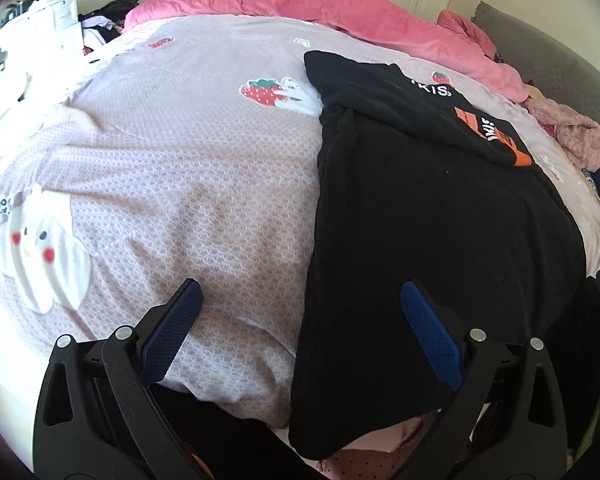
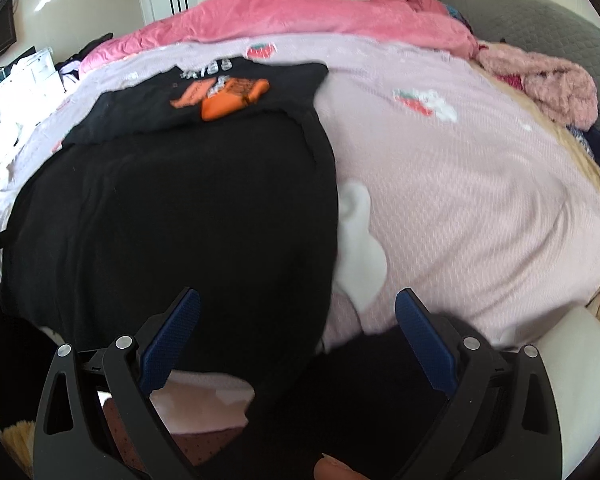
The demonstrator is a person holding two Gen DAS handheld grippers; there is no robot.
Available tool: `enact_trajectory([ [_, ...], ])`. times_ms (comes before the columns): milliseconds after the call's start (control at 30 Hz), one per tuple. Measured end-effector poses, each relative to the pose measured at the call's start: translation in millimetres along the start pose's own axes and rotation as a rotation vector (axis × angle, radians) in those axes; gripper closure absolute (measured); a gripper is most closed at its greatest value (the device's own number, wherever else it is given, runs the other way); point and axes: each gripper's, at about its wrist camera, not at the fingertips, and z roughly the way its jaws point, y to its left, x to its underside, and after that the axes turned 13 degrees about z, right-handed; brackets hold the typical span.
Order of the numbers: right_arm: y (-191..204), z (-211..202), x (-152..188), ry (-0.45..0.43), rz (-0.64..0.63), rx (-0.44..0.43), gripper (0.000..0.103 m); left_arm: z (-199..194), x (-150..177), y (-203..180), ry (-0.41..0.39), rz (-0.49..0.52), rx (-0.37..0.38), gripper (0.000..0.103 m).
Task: Fold small clothes
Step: 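Grasp the shirt hem with the left tool while the right tool grasps it too, then lift the hem with both tools and fold it over the socks toward the collar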
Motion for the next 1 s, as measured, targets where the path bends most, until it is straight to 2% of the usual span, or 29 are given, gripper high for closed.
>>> enact_trajectory([
  [67, -1.0, 1.8, 3.0, 0.015, 0.002, -0.007, 0.006, 0.5, 1.6, -3.6, 0.000, 0.007, 0.014, 0.020],
  [133, 1.7, 4.8, 5.0, 0.031, -0.004, -0.010, 0.018, 1.2, 2.0, -8.6, -0.002, 0.016, 0.026, 0.032],
  [167, 4.0, 7.5, 5.7, 0.042, -0.012, -0.008, 0.029, 1.7, 1.8, -11.3, -0.003, 0.024, 0.025, 0.035],
  [233, 7.5, 16.2, 7.9, 0.070, -0.030, 0.009, 0.037, 3.8, 2.5, -15.2, -0.005, 0.042, 0.018, 0.050],
  [267, 7.5, 19.5, 9.0, 0.083, -0.031, 0.012, 0.048, 4.5, 3.3, -16.2, -0.011, 0.051, 0.010, 0.055],
  [300, 5.5, 21.5, 10.1, 0.094, -0.021, -0.004, 0.063, 5.3, 2.7, -16.8, -0.016, 0.061, 0.008, 0.068],
  [333, 4.0, 21.2, 10.3, 0.092, -0.017, -0.009, 0.069, 4.4, 3.0, -16.8, -0.022, 0.063, 0.015, 0.079],
  [367, 3.0, 19.4, 10.1, 0.083, -0.025, 0.004, 0.084, 2.9, 2.4, -16.2, -0.028, 0.060, 0.020, 0.083],
  [400, 0.9, 16.3, 9.8, 0.077, -0.035, 0.006, 0.092, 1.3, 2.0, -15.6, -0.028, 0.063, 0.020, 0.088],
  [433, -1.7, 14.1, 9.6, 0.077, -0.033, 0.003, 0.095, -1.1, 1.6, -14.8, -0.029, 0.071, 0.022, 0.093],
  [533, -13.2, 5.6, 7.4, 0.056, -0.037, 0.012, 0.096, -9.0, 1.7, -10.4, -0.039, 0.072, 0.023, 0.099],
  [767, -17.4, 16.9, 7.6, 0.090, -0.017, 0.009, 0.095, -3.9, 8.9, -12.5, -0.006, 0.088, 0.026, 0.098],
  [833, -18.7, 16.4, 7.5, 0.099, -0.009, -0.006, 0.092, -4.2, 10.5, -10.5, 0.000, 0.070, 0.044, 0.088],
  [933, -17.4, 13.7, 9.2, 0.106, -0.007, -0.029, 0.086, -2.1, 15.5, -11.4, 0.013, 0.065, 0.062, 0.083],
  [1000, -11.4, 12.4, 12.0, 0.110, -0.024, -0.045, 0.073, -2.1, 17.9, -13.9, 0.019, 0.070, 0.065, 0.081],
])
